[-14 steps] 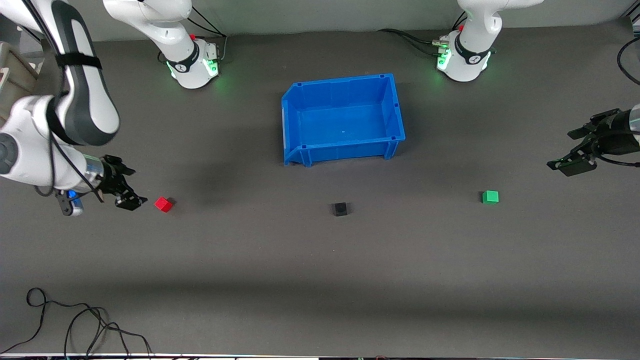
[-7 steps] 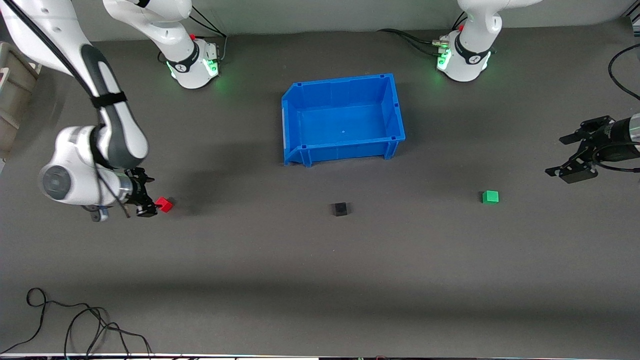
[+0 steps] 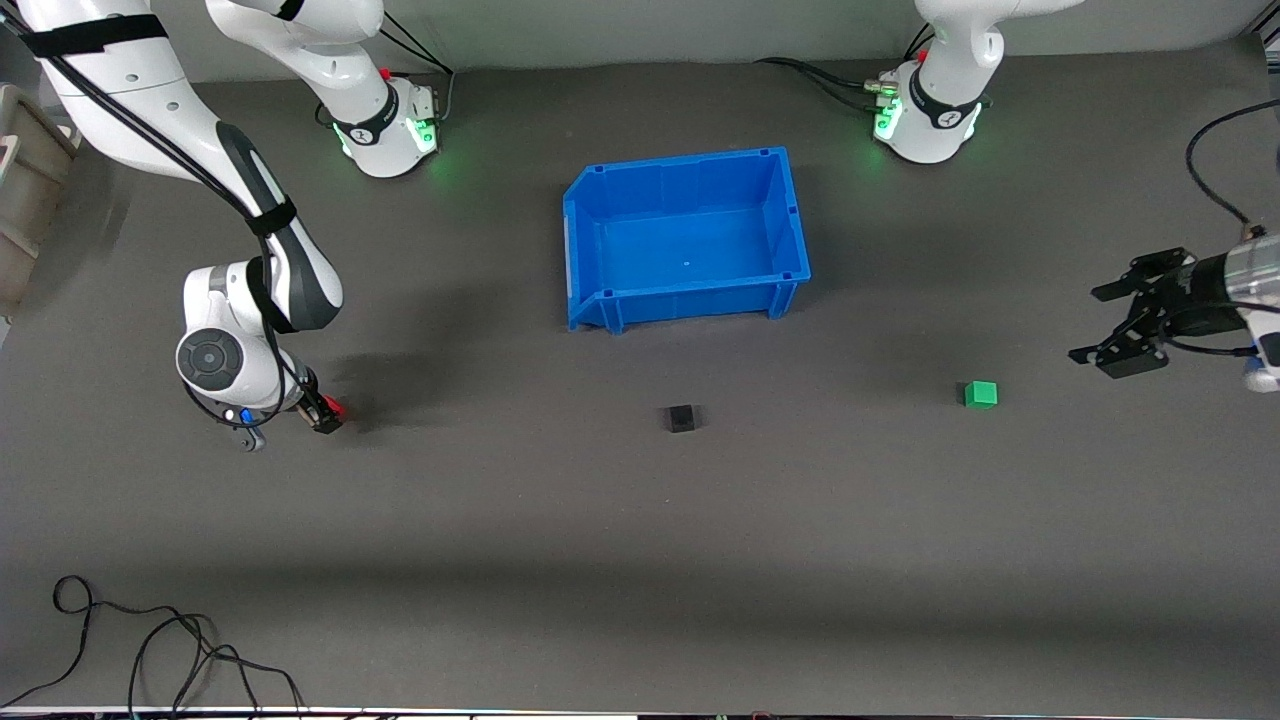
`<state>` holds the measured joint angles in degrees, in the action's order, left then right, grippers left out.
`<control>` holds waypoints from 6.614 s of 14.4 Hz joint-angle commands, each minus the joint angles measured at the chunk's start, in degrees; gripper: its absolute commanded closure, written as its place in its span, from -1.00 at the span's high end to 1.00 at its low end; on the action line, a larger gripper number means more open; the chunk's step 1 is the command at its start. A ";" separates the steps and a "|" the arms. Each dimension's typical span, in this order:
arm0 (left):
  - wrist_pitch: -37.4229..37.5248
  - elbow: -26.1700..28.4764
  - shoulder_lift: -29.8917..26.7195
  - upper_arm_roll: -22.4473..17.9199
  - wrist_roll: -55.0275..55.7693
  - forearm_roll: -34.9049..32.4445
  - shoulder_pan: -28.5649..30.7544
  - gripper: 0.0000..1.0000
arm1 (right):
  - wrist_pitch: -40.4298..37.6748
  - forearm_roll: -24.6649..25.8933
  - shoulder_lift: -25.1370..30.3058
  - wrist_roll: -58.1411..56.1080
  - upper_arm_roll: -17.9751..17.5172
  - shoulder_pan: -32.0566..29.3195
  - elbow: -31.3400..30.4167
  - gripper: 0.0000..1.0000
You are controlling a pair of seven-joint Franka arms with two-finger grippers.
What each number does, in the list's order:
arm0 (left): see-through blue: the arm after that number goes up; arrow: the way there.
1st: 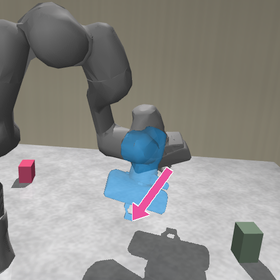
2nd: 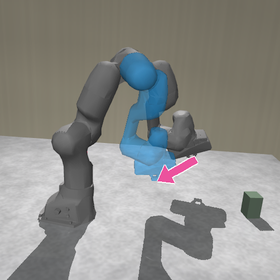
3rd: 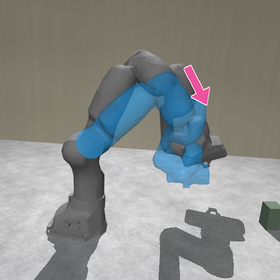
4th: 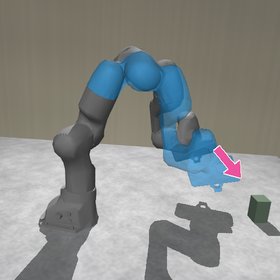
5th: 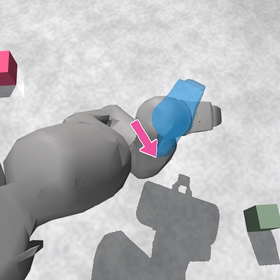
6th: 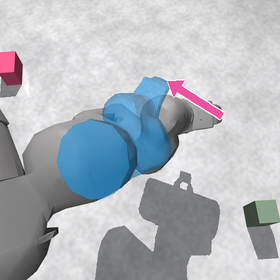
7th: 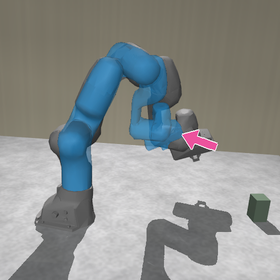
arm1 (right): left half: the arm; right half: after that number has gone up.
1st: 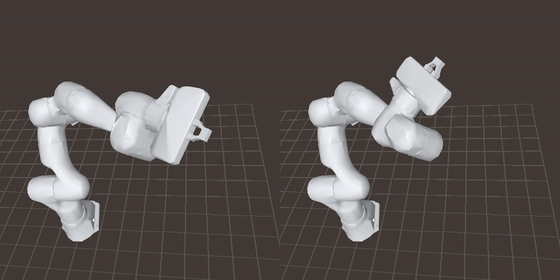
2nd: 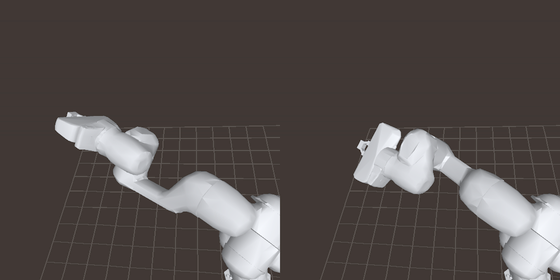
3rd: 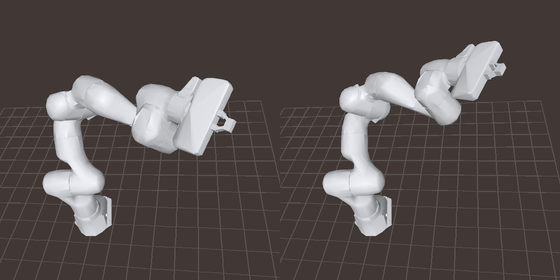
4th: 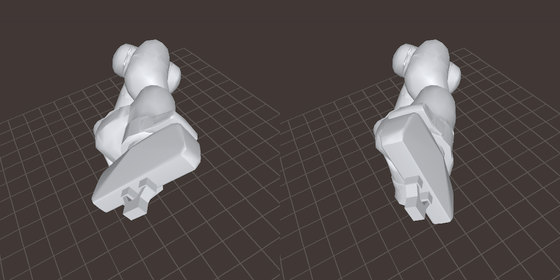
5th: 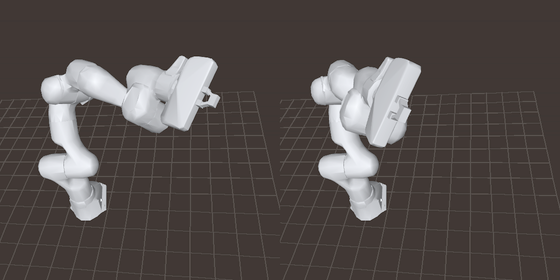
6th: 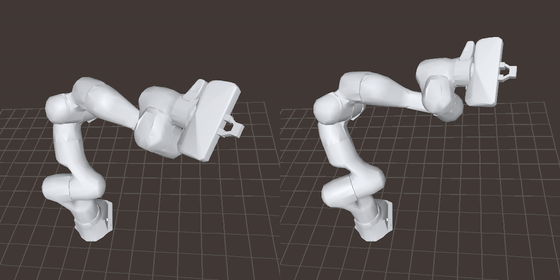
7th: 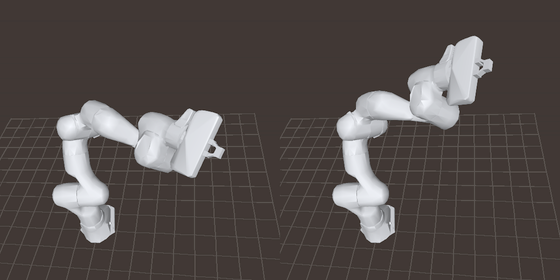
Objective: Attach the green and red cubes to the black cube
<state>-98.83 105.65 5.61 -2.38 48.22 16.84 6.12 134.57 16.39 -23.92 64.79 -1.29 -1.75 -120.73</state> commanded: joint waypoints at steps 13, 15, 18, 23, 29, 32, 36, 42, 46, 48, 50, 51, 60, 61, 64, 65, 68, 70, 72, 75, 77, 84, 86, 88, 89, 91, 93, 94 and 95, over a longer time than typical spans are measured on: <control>-24.03 17.14 6.15 0.09 0.64 11.90 1.79 1.00 | 4.13 1.45 -1.13 -3.79 0.59 -0.27 -0.47 -0.24; -26.66 17.05 9.76 0.00 0.64 14.44 1.79 1.00 | 3.51 1.45 -0.69 -3.88 0.68 -0.27 -0.38 -0.39; -31.05 16.79 14.50 0.00 -0.06 16.82 1.97 1.00 | 0.63 0.22 -0.08 -2.13 0.24 0.08 1.37 -0.51; -37.04 16.43 19.61 0.09 -0.15 19.02 2.05 1.00 | -6.60 -10.65 0.36 9.54 -5.81 1.84 7.52 -0.51; -37.14 16.26 20.67 0.18 -0.15 19.37 1.97 -0.17 | -6.16 -19.82 -4.36 28.50 -11.79 5.34 15.50 -0.51; -36.26 16.08 20.06 0.18 -0.15 19.37 1.88 -0.55 | -6.42 -19.91 -10.08 42.83 -11.98 13.86 25.87 -0.51; -31.09 11.62 19.70 0.18 1.08 19.37 1.79 -0.61 | -7.30 -19.47 -22.29 57.62 -14.51 18.36 42.30 -0.51; -28.86 5.62 20.58 4.30 6.53 24.19 -1.36 -0.63 | -6.86 -19.21 -33.12 62.38 -17.15 23.11 54.46 -0.52; -37.46 6.24 22.33 4.75 9.76 30.35 -12.33 -0.65 | -7.38 -15.54 -34.79 63.27 -17.87 25.22 55.70 -0.52; -43.61 6.59 23.83 4.75 15.56 30.45 -17.69 -0.70 | -7.48 -12.27 -35.14 63.53 -17.87 26.18 54.56 -0.53; -46.09 6.59 24.71 4.75 19.44 30.54 -21.66 -0.72 | -7.39 -11.91 -36.37 63.53 -17.78 27.15 54.55 -0.53; -46.54 6.59 24.89 4.75 20.93 30.62 -23.07 -0.72 | -7.30 -11.91 -36.55 63.88 -17.69 27.33 54.64 -0.53; -51.89 6.59 26.91 4.75 27.63 36.24 -32.66 -0.72 | -7.12 -11.91 -36.55 63.97 -17.60 27.86 55.08 -0.53; -52.86 6.50 27.00 4.75 27.63 37.55 -33.27 -0.72 | -7.04 -11.91 -36.81 63.97 -17.60 27.86 55.08 -0.53; -53.48 5.10 27.43 4.75 27.63 40.11 -34.68 -0.72 | -6.69 -11.91 -36.90 63.97 -17.60 27.94 55.17 -0.52; -53.92 4.05 28.22 4.75 27.80 40.20 -34.95 -0.72 | -6.68 -11.91 -36.90 63.97 -17.60 27.94 55.26 -0.49; -54.71 -1.48 32.00 4.84 30.08 40.12 -35.21 -0.72 | -6.68 -12.00 -36.99 63.88 -17.51 27.86 55.26 -0.19; -54.80 -3.86 33.67 4.75 30.26 40.38 -36.52 -0.72 | -6.68 -11.91 -37.25 63.80 -17.51 27.86 55.26 -0.19; -56.46 -4.48 34.38 4.75 31.23 40.03 -36.79 -0.72 | -6.51 -12.00 -37.25 63.88 -17.43 27.86 55.34 0.02; -56.65 -4.48 34.64 4.75 31.32 40.20 -37.50 -0.72 | -6.51 -12.00 -37.25 63.97 -17.25 27.86 55.34 0.70; -56.65 -4.48 34.65 4.75 31.32 40.20 -38.11 -0.70 | -6.51 -12.00 -37.25 63.88 -17.25 27.86 55.34 0.83; -56.56 -4.48 35.35 4.75 30.97 39.59 -38.90 0.65 | -6.77 -12.09 -36.21 63.36 -17.08 27.51 55.26 0.99; -55.95 -4.31 34.91 4.49 30.88 39.33 -38.73 1.00 | -6.95 -12.18 -32.79 62.74 -16.81 26.63 53.77 0.99; -55.25 -4.05 33.95 3.96 30.79 38.10 -37.85 1.00 | -7.04 -11.91 -27.96 62.74 -15.67 26.28 50.70 0.99; -54.02 -3.61 32.64 2.92 30.70 37.14 -37.07 1.00 | -7.30 -11.82 -25.59 62.57 -15.15 26.19 49.29 0.99; -45.71 -3.60 30.00 -0.06 30.62 33.90 -35.05 1.00 | -7.39 -11.82 -19.45 57.77 -14.61 24.00 42.03 0.99; -36.92 -3.52 26.75 -3.58 29.05 26.97 -32.85 1.00 | -7.21 -12.00 -11.20 48.64 -14.70 19.53 32.19 0.99; -32.00 -3.52 25.43 -4.90 26.51 24.41 -31.27 1.00 | -7.30 -12.26 -6.80 43.81 -14.70 17.51 27.62 0.99; -26.90 -3.60 23.94 -5.79 23.00 22.30 -28.56 1.00 | -7.39 -12.35 -2.23 39.06 -14.70 15.75 23.39 0.99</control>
<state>-133.79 100.66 33.60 -6.54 76.26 42.68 -25.93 126.72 4.13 -38.63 111.83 -16.04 17.81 -83.19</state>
